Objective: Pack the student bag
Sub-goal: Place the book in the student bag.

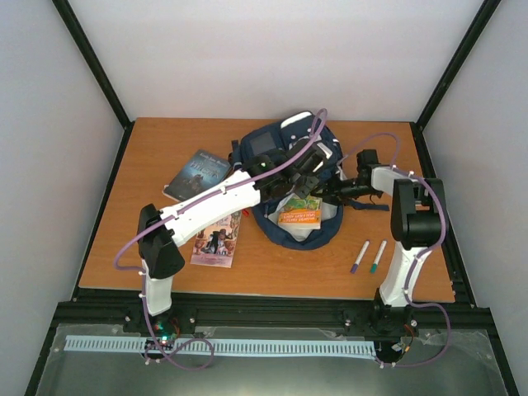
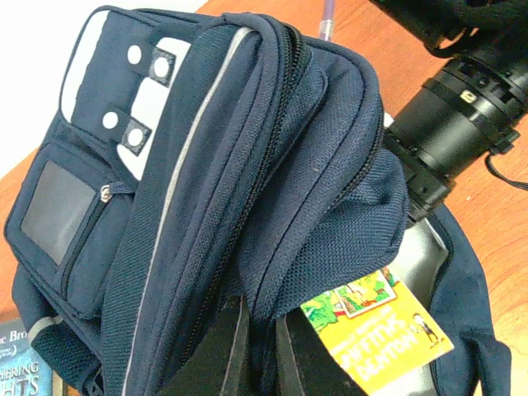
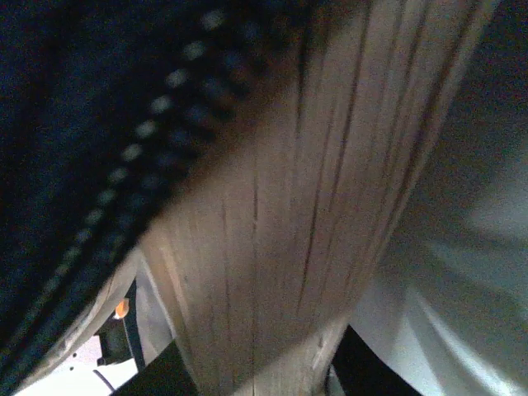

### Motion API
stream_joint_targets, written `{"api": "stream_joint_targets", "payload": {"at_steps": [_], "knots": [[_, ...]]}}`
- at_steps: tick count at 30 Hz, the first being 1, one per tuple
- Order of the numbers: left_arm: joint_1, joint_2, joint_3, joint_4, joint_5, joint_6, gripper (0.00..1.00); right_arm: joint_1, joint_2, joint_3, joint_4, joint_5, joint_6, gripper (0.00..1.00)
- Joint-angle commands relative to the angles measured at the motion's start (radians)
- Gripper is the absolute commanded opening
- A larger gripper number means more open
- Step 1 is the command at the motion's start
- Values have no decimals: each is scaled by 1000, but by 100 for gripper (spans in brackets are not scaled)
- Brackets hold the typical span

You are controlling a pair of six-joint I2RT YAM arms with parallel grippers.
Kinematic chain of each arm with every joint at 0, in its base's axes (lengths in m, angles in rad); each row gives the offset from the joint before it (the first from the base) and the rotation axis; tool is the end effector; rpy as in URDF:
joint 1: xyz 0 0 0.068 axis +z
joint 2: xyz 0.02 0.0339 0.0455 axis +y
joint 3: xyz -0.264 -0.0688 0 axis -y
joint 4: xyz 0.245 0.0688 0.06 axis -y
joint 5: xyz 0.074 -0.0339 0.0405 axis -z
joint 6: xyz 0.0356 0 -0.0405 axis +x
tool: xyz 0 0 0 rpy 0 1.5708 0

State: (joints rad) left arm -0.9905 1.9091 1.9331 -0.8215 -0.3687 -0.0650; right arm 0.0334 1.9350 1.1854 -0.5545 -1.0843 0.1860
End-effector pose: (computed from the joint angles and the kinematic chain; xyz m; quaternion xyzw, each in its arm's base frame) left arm 0.2443 -0.3492 0.3517 0.3446 0.8456 -0.0400 0.4058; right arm 0.3569 0.0434 0.1497 -0.0037 0.8518 0.5208 0.0572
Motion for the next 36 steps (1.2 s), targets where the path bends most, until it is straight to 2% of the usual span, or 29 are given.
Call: {"api": "stream_joint_targets", "payload": {"at_steps": [1, 7, 13, 20, 23, 30, 33, 36], "knots": [[-16, -43, 16, 124, 1, 13, 1, 34, 49, 77, -10, 2, -78, 29], [-15, -55, -9, 137, -5, 24, 1, 34, -81, 33, -22, 156, -134, 53], [-6, -70, -29, 139, 7, 43, 1, 34, -220, -22, -43, 290, -222, 65], [3, -109, -98, 183, 40, 30, 1, 34, -387, -129, -30, 318, -349, 64], [3, -127, -137, 227, 40, 11, 1, 34, -465, -186, -39, 321, -433, 60], [3, -191, -176, 185, 61, -50, 1, 40, -716, -327, -7, 389, -627, 48], [3, -227, -205, 184, 42, -62, 1, 80, -793, -359, -18, 439, -708, 45], [3, -246, -206, 178, 45, -86, 1, 170, -857, -411, -13, 554, -766, 43]]}}
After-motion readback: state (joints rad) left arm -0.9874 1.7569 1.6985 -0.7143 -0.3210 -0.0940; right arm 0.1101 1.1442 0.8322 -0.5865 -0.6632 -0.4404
